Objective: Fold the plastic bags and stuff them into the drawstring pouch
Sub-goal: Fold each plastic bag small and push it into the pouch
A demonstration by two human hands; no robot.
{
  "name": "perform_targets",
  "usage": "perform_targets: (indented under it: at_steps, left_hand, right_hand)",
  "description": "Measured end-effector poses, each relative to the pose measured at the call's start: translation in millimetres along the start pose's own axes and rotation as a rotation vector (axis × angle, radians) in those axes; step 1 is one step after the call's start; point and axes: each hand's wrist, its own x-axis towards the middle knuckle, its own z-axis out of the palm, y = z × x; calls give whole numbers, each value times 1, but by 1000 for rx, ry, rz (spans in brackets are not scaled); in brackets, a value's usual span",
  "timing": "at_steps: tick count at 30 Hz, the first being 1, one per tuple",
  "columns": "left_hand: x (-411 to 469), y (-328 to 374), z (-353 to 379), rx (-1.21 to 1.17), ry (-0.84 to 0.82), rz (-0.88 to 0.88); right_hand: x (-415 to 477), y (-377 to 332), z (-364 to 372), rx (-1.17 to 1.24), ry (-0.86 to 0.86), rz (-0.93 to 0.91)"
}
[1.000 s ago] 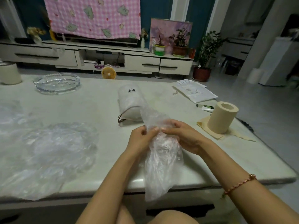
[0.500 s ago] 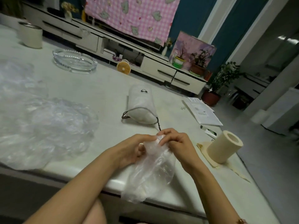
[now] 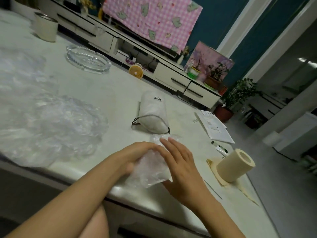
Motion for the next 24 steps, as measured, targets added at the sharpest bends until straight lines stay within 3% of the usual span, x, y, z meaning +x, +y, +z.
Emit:
perform_targets:
  at_steps: [2,4,7,11,16,19,21,24]
  left_hand:
    - [-4,-2,1,-11,-23,-26]
    - [-5,-5,1,59,56,29]
    - [-8,-6,2,133,141,216]
    - [-6,-7,3,140,130,299]
    - [-13,-2,7,20,-78,193]
    - [-18,-3,5,166,-193,193]
    - [-17,-7,3,305,-176,235]
    - [-11,-9,1,267,-40,297]
  right_hand:
    - [3,-7,11,31,124,-72]
    - [2,-10,13,165,199,-101]
    - [2,-19,3,622,93,209]
    - [17,-18,-10,1047,7,639]
    - [31,-15,-12,999,-88,909]
    - [33,-12,-8,940,-102,959]
    - [33,-11,-8,971,-86,967]
    - [28,-8,-10,1018,-46,919]
